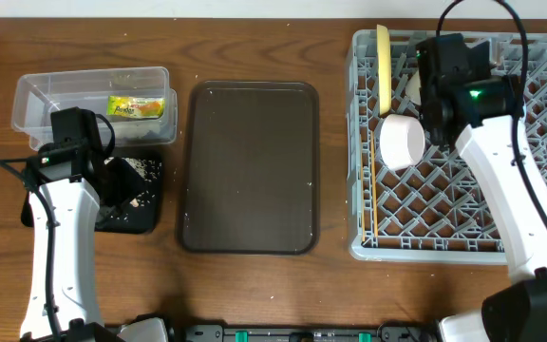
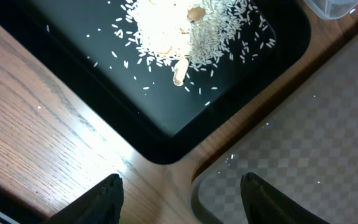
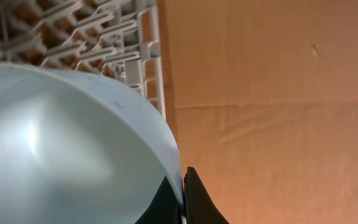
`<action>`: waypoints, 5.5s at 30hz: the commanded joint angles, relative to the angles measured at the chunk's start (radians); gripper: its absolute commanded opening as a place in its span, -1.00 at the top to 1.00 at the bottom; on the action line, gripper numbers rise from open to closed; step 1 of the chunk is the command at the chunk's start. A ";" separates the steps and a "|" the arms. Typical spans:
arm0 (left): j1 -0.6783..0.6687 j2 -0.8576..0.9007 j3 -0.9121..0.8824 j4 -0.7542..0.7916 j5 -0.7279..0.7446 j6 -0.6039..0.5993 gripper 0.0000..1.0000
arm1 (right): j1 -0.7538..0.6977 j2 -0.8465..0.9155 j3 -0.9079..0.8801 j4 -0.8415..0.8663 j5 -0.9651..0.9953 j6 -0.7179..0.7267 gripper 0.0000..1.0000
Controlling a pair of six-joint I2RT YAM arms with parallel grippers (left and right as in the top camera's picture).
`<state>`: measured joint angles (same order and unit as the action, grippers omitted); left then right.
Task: Sort waste into correct bins and load items into the dishwasher rack
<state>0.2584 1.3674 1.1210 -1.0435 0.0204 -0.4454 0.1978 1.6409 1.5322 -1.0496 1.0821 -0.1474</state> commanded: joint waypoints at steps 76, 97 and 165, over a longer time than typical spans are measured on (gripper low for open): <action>0.003 0.002 -0.004 -0.003 -0.001 -0.005 -0.27 | -0.021 0.211 -0.122 0.088 -0.063 -0.021 0.98; 0.003 0.002 -0.004 -0.007 -0.002 -0.005 -0.27 | 0.054 0.210 -0.122 -0.067 -0.660 0.073 0.91; 0.003 0.002 -0.004 -0.007 -0.002 -0.005 -0.27 | 0.248 0.060 -0.273 0.180 -0.990 0.355 0.79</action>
<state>0.2584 1.3674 1.1210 -1.0466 0.0204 -0.4454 0.4465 1.7035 1.2602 -0.9287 0.0174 0.2398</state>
